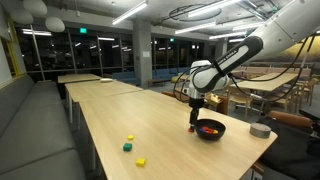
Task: Pick up the orange objects from the table and put them in the bowl
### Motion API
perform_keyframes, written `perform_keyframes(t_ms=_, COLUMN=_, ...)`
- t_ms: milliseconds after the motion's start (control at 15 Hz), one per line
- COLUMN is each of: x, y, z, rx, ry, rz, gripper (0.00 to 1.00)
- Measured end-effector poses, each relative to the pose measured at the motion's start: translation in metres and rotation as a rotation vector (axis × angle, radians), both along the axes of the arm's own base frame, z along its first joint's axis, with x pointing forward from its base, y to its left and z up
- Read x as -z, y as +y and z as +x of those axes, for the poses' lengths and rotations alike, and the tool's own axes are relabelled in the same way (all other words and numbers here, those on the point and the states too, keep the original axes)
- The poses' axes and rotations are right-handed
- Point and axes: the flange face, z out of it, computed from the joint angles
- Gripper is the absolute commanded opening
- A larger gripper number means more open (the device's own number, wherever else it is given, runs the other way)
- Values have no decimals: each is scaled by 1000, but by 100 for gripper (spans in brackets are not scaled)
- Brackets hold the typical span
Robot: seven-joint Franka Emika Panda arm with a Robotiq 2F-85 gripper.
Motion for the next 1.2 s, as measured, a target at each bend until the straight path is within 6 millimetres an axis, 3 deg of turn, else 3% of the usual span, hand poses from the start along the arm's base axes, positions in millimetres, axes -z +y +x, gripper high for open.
perform_keyframes(t_ms=267, x=5, y=19, z=-2, rx=-2, ry=30, rz=40, gripper=100)
perform_keyframes(t_ms=533, x=12, y=21, z=-5, rx=14, ry=59, rz=66, gripper=100)
perform_keyframes(t_ms=1200, x=33, y=-5, z=-9, rx=87, ry=110, rz=76, gripper=100)
